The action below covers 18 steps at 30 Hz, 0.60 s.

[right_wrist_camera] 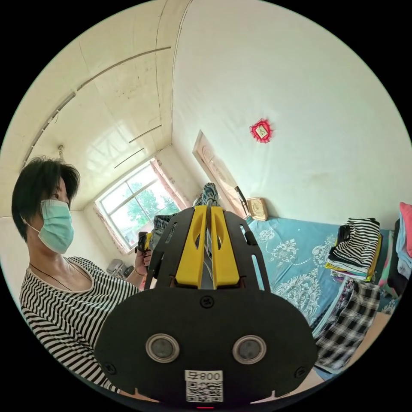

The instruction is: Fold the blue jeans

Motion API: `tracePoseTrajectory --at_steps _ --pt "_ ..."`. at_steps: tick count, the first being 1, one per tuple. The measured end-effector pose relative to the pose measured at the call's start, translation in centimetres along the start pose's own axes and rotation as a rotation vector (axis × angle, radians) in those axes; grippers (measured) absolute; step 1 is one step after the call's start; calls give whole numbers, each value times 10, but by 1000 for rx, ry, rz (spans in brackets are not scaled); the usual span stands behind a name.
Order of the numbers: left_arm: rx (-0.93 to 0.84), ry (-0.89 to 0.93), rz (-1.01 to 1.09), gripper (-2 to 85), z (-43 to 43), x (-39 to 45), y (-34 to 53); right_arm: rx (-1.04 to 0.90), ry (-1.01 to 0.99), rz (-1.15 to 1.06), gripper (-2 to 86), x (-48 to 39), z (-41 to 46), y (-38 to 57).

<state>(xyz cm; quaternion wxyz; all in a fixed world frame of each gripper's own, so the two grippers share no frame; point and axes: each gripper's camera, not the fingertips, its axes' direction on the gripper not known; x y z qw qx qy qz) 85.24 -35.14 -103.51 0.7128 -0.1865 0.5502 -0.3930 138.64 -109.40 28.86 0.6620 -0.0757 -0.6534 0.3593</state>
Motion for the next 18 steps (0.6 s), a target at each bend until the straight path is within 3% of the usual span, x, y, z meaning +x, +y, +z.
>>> tracePoseTrajectory --at_steps 10,18 --pt "-1 -7 56 3 -92 124 -161 -56 -21 -15 13 53 173 3" --pt "-5 116 71 3 -115 189 -291 -4 -10 -10 13 108 240 6"
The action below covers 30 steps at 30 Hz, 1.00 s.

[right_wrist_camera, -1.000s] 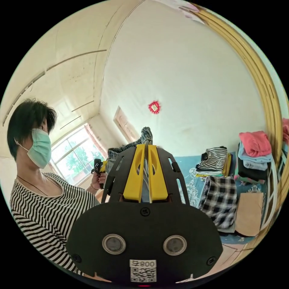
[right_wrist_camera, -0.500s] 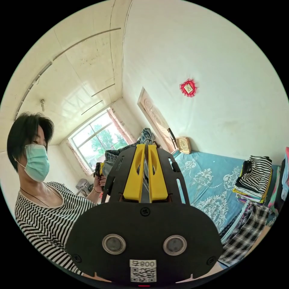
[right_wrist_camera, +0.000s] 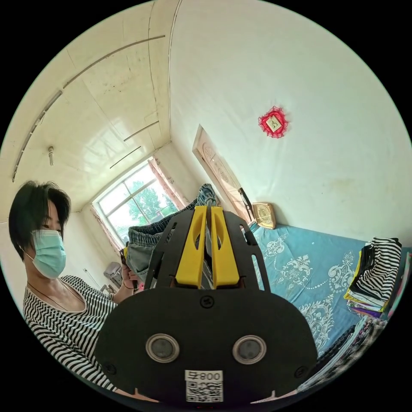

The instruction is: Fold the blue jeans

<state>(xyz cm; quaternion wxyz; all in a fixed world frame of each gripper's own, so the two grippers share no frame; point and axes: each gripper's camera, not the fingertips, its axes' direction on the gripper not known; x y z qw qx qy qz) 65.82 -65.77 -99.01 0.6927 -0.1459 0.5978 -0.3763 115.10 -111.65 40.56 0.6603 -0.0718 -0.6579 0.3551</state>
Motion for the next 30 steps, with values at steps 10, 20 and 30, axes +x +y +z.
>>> tracePoseTrajectory --at_steps 10,20,30 --pt "-4 116 108 3 8 60 -200 77 -1 -189 13 71 36 -48" --pt "73 24 144 3 -63 58 -380 64 -94 -341 13 157 112 -90" --pt "276 -336 -69 4 -277 -63 -492 -295 -187 -379 29 257 389 -124"
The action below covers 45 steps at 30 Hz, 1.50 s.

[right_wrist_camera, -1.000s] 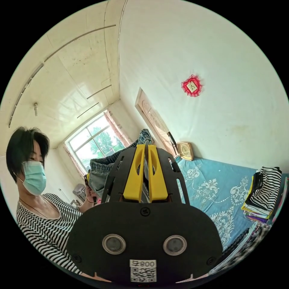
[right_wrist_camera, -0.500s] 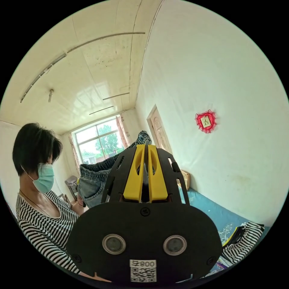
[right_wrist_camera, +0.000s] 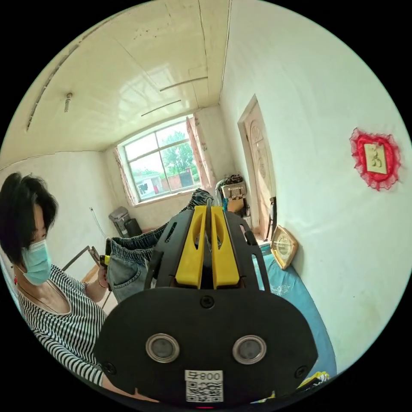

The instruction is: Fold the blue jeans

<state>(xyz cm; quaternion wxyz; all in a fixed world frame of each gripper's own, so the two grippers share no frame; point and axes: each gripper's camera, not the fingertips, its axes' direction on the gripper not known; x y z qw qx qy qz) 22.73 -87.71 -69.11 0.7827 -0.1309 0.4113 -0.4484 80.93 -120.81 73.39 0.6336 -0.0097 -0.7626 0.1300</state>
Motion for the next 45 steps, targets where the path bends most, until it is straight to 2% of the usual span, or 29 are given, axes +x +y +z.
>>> tracePoseTrajectory --at_steps 2,3,5,7,8,12,15,19,26,31,40,45 --pt "32 -159 -107 5 -47 -86 -32 -123 -27 34 38 36 73 -2" --pt "39 -213 -144 5 -61 -113 -39 -217 6 56 45 62 126 3" --pt "60 -402 -337 5 -118 -225 -54 -370 94 120 52 104 208 20" --pt "80 -512 -462 4 -164 -299 -53 -534 113 273 52 163 296 59" --pt "104 -585 -611 3 -195 -340 -48 -559 116 305 53 175 311 69" --pt "147 -620 -845 0 -258 -407 -40 -624 32 454 54 244 352 149" --pt "100 -639 -984 -4 -282 -445 -48 -649 -43 587 45 286 331 222" --pt "3 -574 -1130 -4 -277 -512 -80 -679 -9 856 27 327 256 342" --pt "-424 -468 -1076 3 -194 -638 -192 -602 141 1236 29 330 105 491" --pt "-581 -440 -1035 12 -153 -688 -249 -414 165 1485 31 310 8 583" --pt "-735 -493 -1084 16 -138 -732 -300 -222 98 1694 39 290 -90 702" --pt "-745 -527 -1105 21 -147 -753 -312 -201 38 1735 43 293 -126 752"
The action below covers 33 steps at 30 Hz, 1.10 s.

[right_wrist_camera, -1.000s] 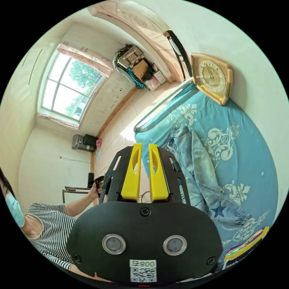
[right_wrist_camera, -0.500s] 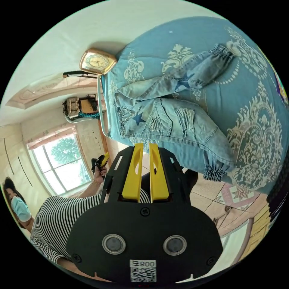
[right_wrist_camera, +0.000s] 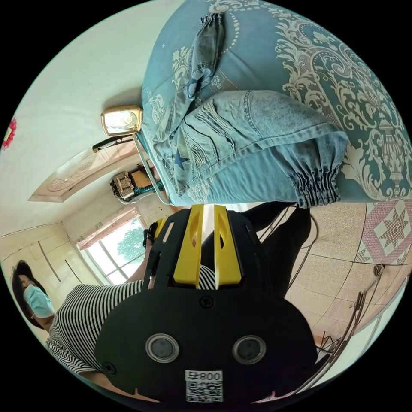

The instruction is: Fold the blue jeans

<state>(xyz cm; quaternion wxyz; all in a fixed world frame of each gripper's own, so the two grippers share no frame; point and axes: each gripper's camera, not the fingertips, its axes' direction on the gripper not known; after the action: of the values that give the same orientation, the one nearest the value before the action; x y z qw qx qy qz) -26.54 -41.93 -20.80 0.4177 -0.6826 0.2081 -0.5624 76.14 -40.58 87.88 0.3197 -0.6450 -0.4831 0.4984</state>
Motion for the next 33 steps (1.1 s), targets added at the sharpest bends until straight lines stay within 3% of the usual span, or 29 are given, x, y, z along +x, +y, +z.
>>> tracePoseTrajectory --at_steps 7,19,33 --pt "-44 -10 -90 26 -15 -28 -36 -28 -34 50 49 62 -42 1" --pt "-238 -82 -53 24 -59 -48 -118 26 -58 105 47 107 -95 35" --pt "-232 -54 -115 27 -116 -74 -136 -7 -44 77 48 126 -162 49"
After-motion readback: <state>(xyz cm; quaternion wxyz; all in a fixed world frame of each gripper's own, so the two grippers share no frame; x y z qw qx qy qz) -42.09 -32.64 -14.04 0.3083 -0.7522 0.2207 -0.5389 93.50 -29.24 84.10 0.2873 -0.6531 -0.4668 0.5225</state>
